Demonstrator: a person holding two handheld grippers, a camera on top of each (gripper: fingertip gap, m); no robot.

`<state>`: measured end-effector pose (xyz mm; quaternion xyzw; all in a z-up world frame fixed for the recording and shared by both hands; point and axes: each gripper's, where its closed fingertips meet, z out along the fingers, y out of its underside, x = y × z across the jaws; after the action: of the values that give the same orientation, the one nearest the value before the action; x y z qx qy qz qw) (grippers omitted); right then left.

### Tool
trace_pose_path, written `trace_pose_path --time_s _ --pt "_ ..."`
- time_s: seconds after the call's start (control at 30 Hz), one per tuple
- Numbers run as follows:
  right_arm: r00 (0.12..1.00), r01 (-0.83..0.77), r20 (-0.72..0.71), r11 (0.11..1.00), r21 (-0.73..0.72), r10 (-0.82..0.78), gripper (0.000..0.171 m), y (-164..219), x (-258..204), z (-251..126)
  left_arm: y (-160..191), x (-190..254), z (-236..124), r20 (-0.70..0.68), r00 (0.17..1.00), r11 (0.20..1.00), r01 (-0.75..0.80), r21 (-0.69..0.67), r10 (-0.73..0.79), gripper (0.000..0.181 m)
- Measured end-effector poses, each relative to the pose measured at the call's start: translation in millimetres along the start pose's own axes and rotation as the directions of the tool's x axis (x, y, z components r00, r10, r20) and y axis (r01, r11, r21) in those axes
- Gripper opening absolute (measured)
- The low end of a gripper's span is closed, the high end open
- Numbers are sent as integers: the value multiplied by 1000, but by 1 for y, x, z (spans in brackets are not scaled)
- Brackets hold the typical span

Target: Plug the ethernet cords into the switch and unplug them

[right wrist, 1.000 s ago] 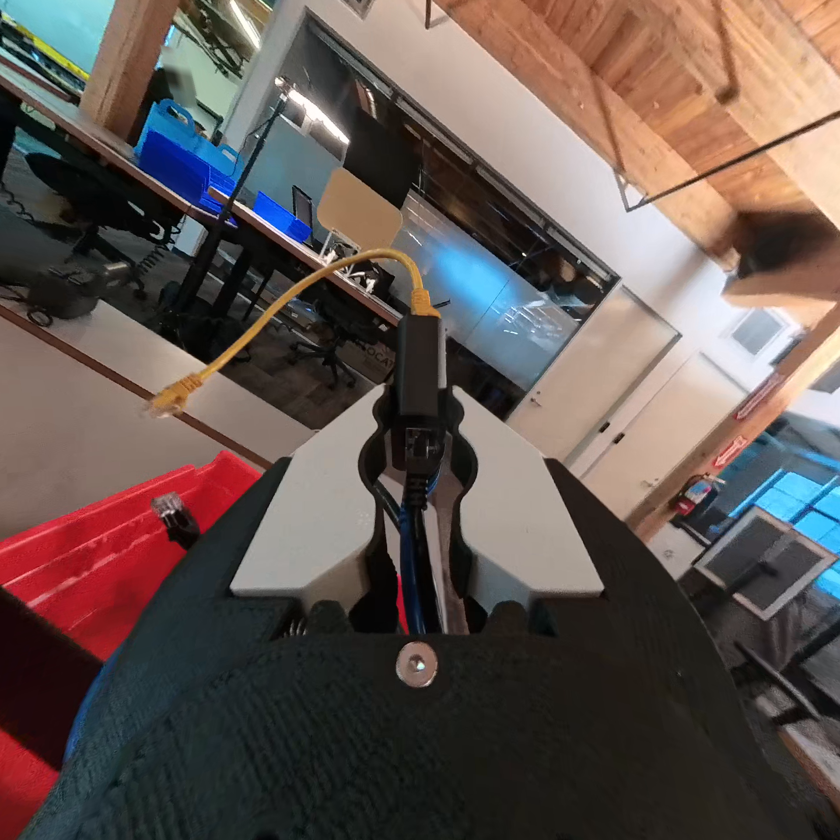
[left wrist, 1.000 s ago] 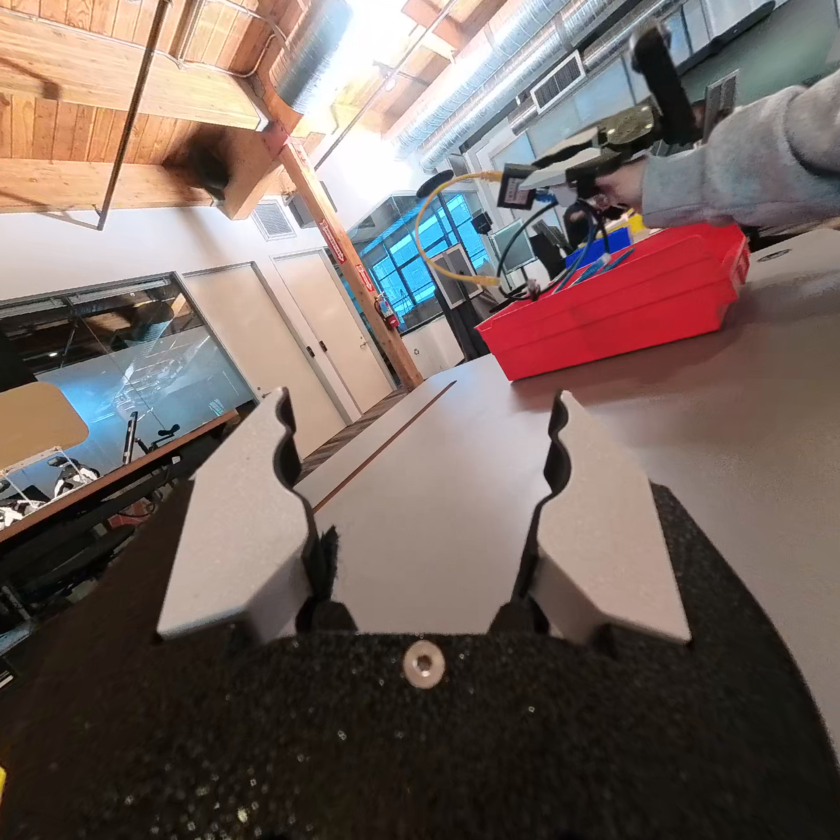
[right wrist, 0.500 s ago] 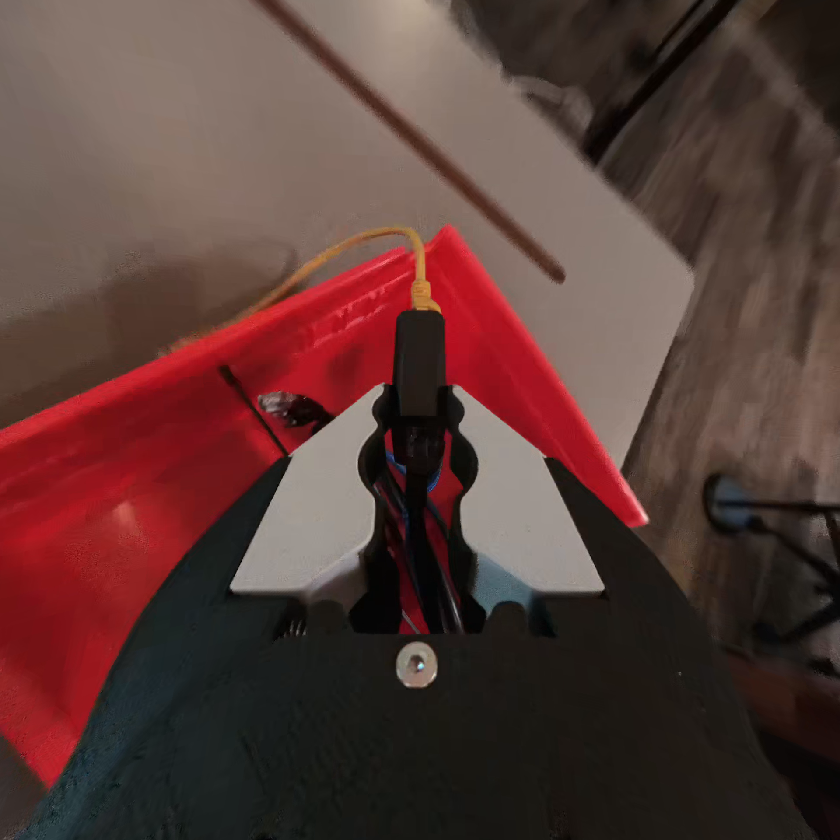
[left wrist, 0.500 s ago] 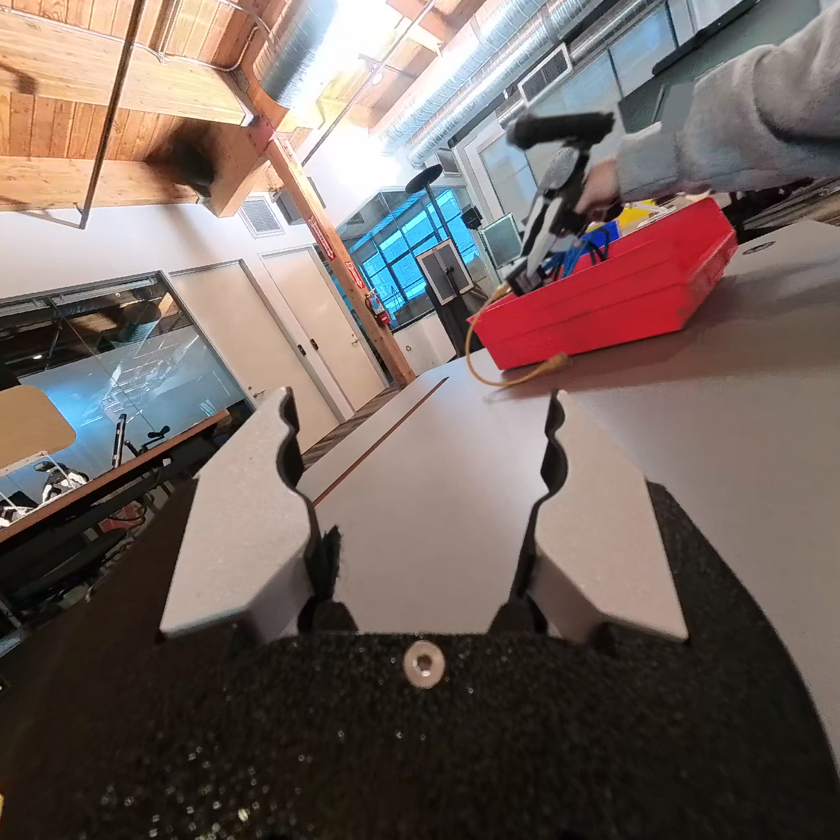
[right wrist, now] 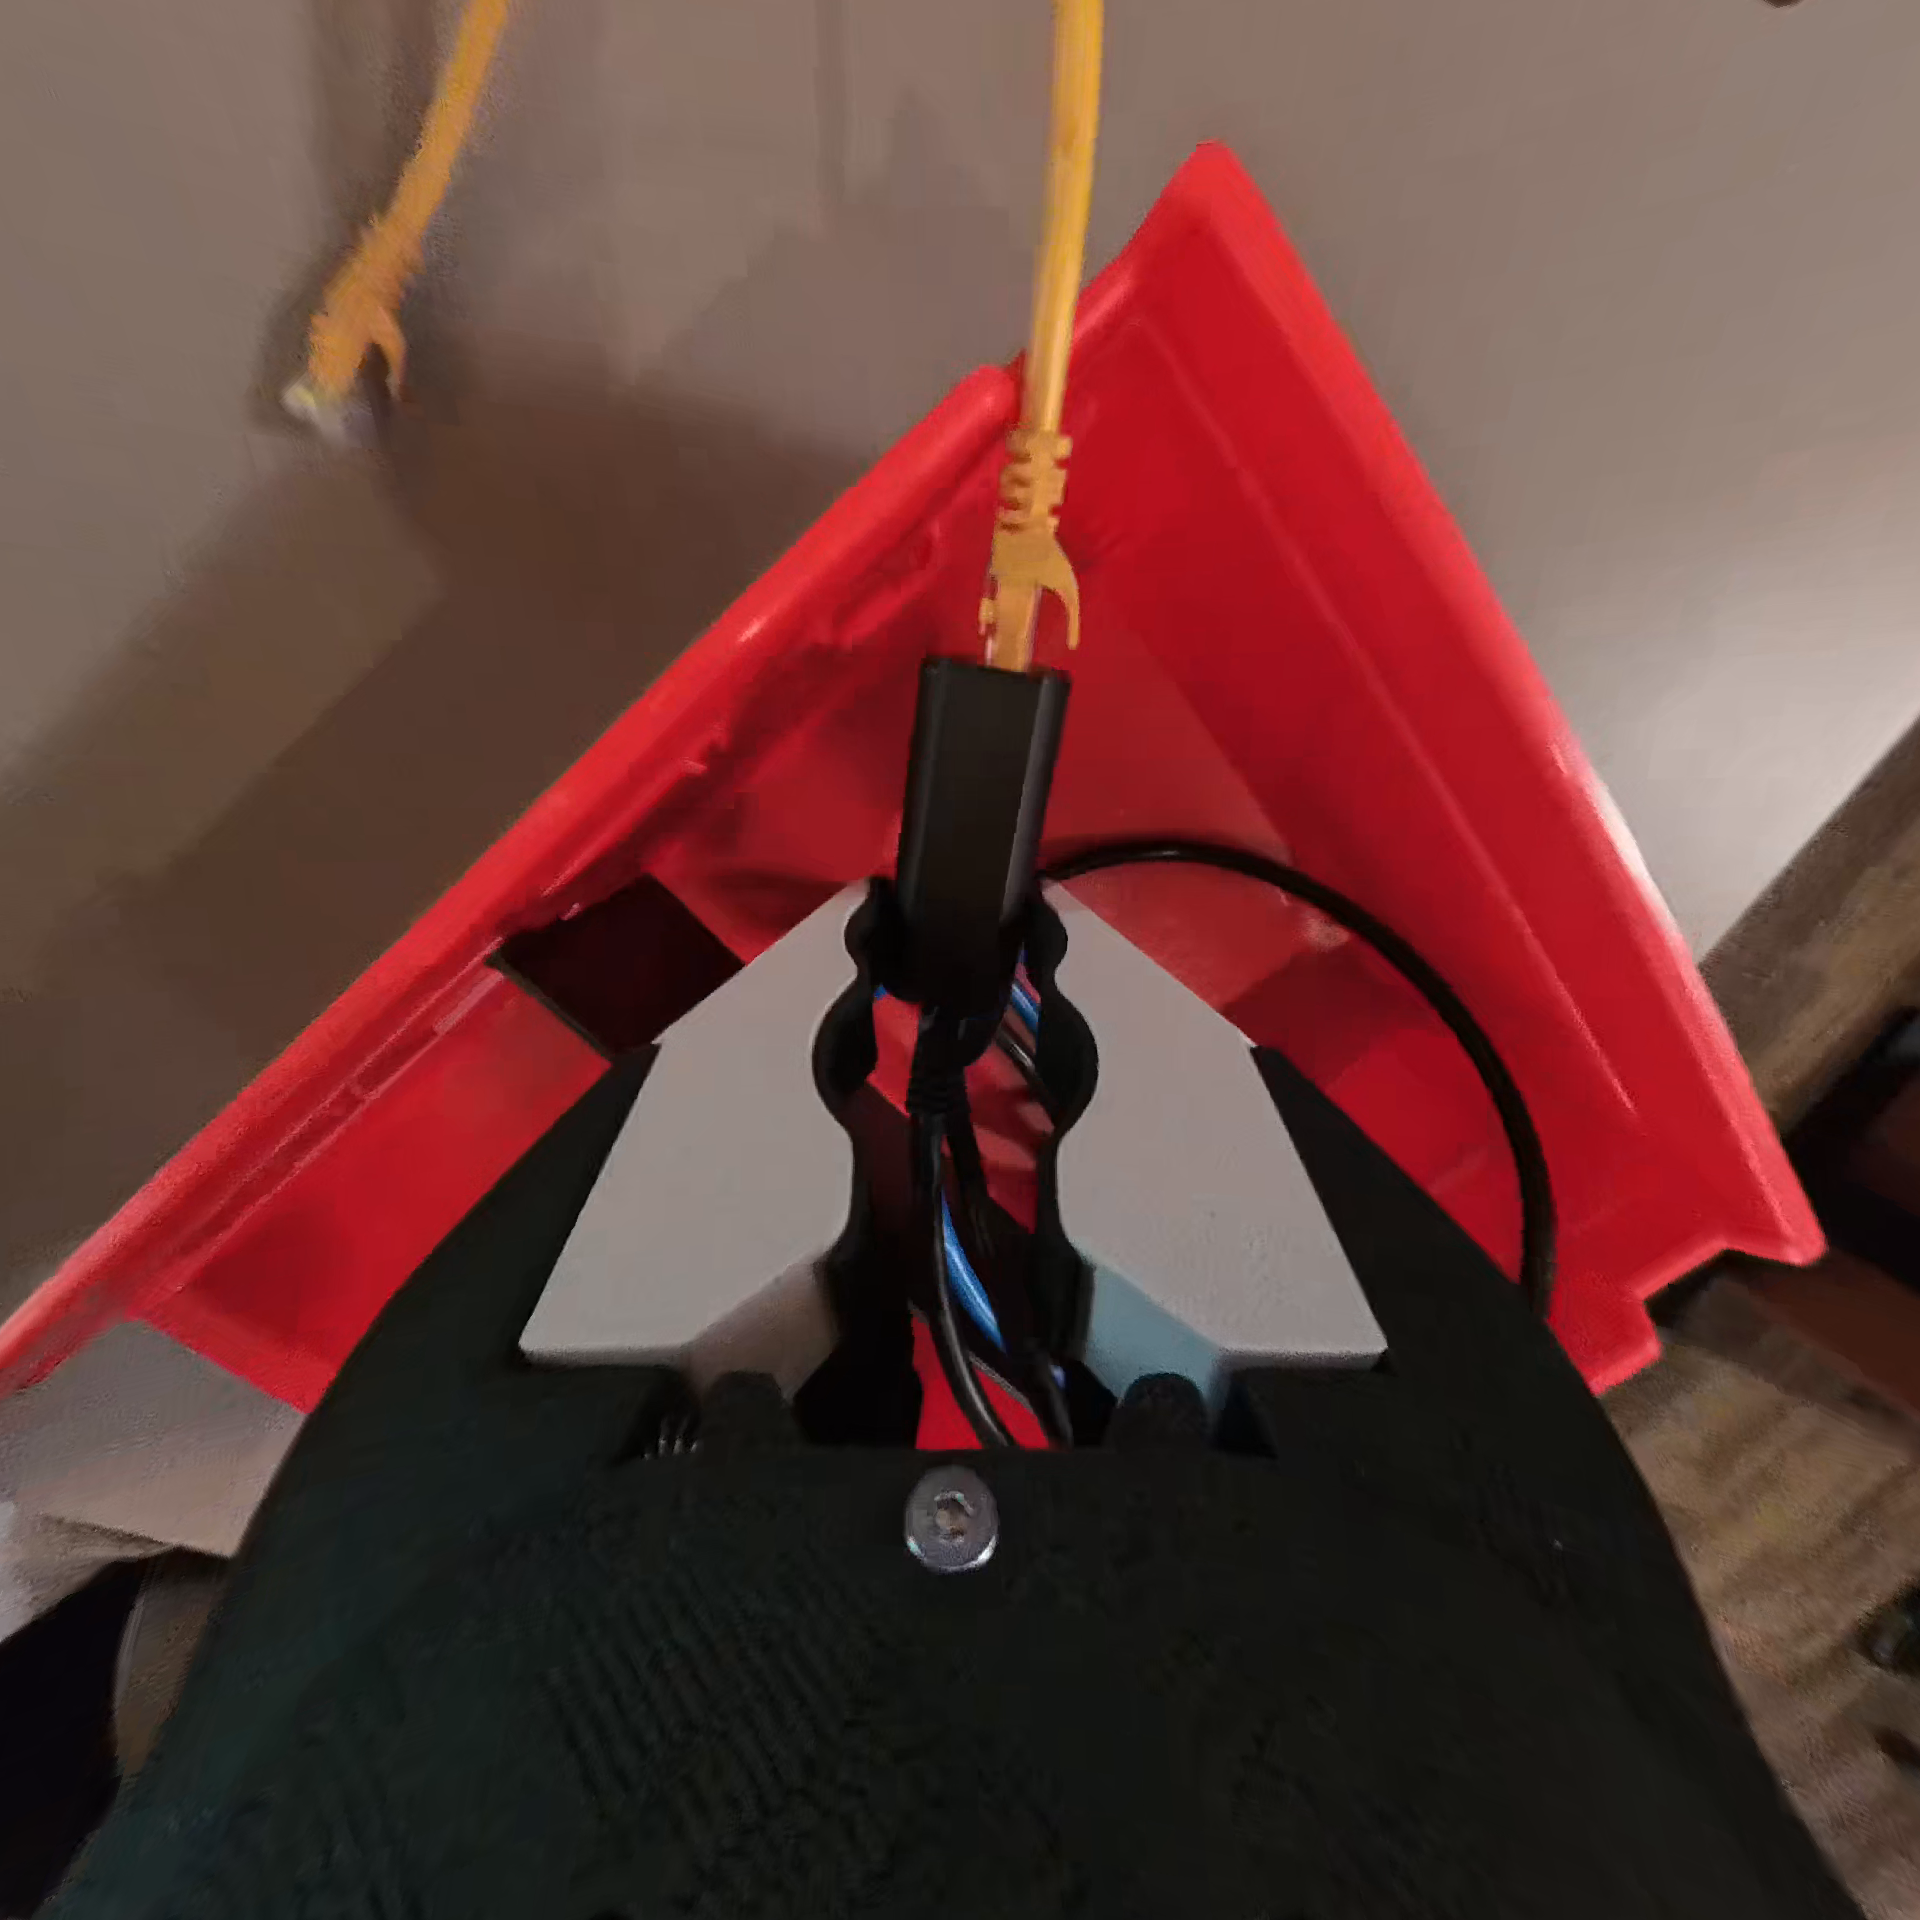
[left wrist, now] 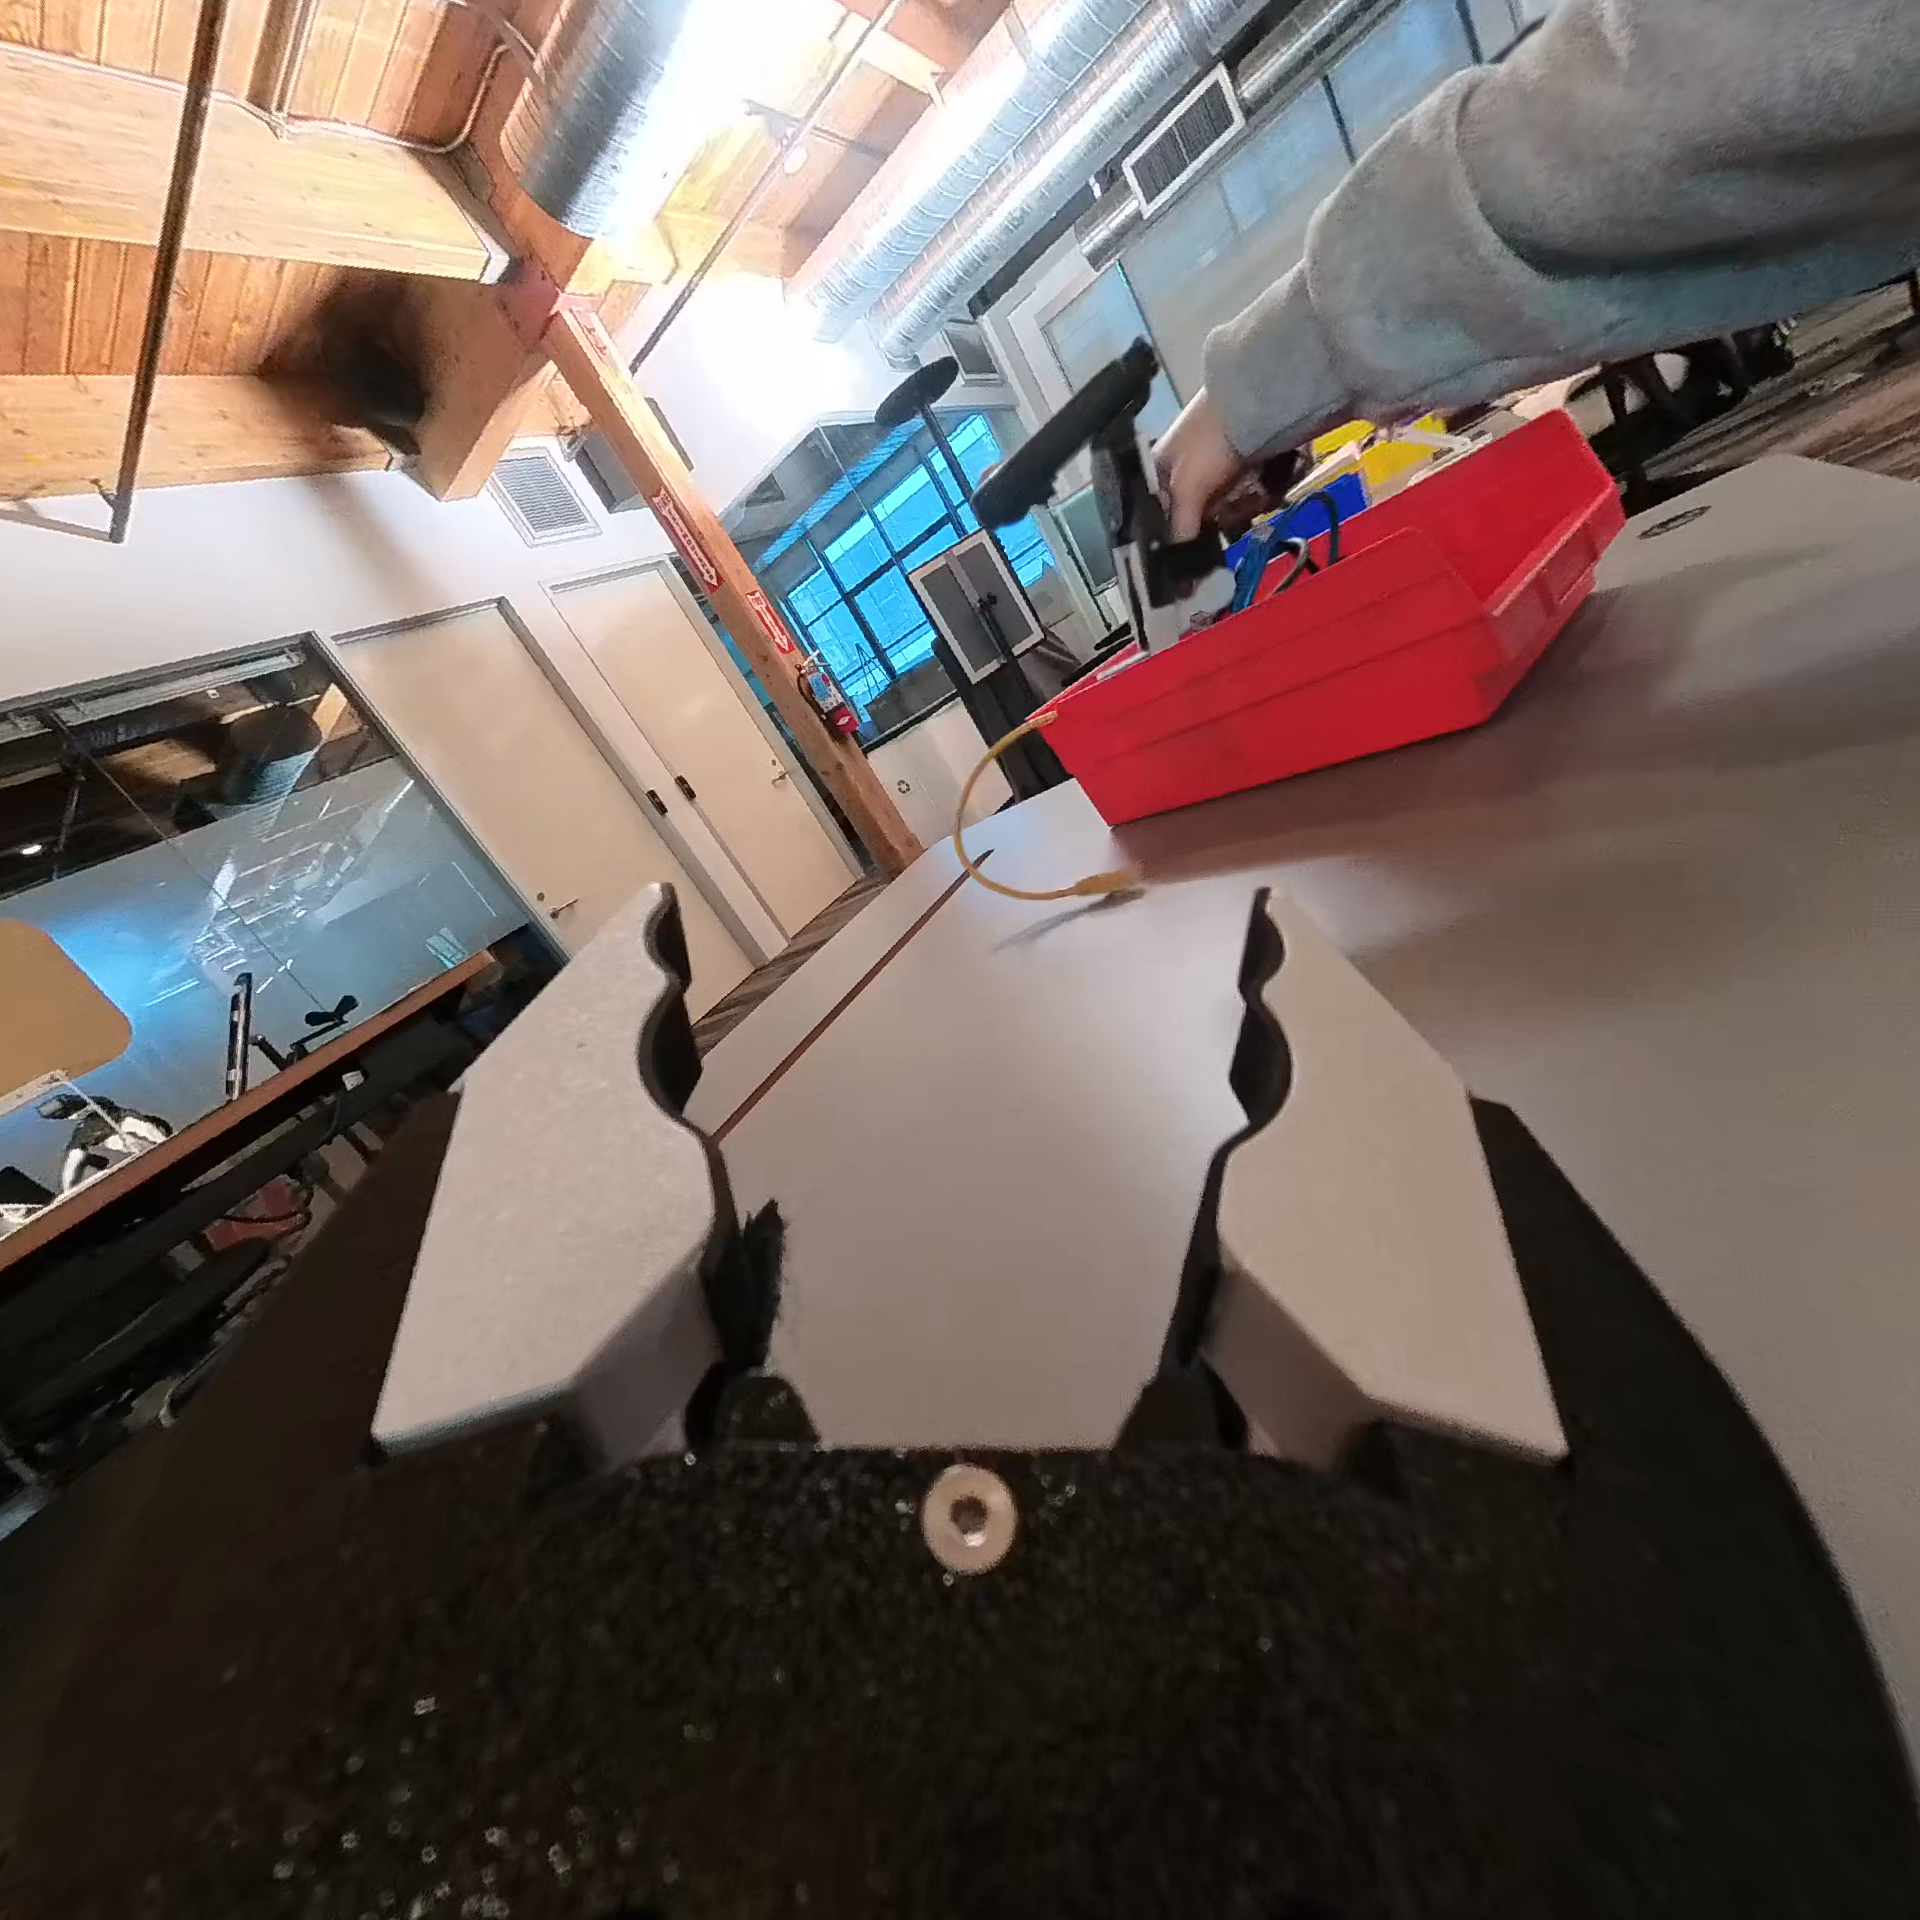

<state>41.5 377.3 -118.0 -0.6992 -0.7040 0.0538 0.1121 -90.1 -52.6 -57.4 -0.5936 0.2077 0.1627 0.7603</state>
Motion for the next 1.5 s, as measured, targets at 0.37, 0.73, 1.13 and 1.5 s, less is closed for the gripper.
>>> trace_pose_path --time_s 0.37,0.73,1.13,1.5 --pt "885 27 -379 783 621 270 87 5 21 -143 4 4 3 -13 1000 999 -15 -39 14 114" --pt "769 -307 -285 721 622 573 112 174 9 -78 -40 40 -8 27 993 937 -99 -335 115 101" --pt "783 -469 -227 790 395 579 64 185 2 -17 21 -43 -194 186 897 208 109 -972 401 75" --pt "821 -420 -180 786 454 542 6 186 2 -24 57 -19 -244 491 865 128 478 -869 103 22"
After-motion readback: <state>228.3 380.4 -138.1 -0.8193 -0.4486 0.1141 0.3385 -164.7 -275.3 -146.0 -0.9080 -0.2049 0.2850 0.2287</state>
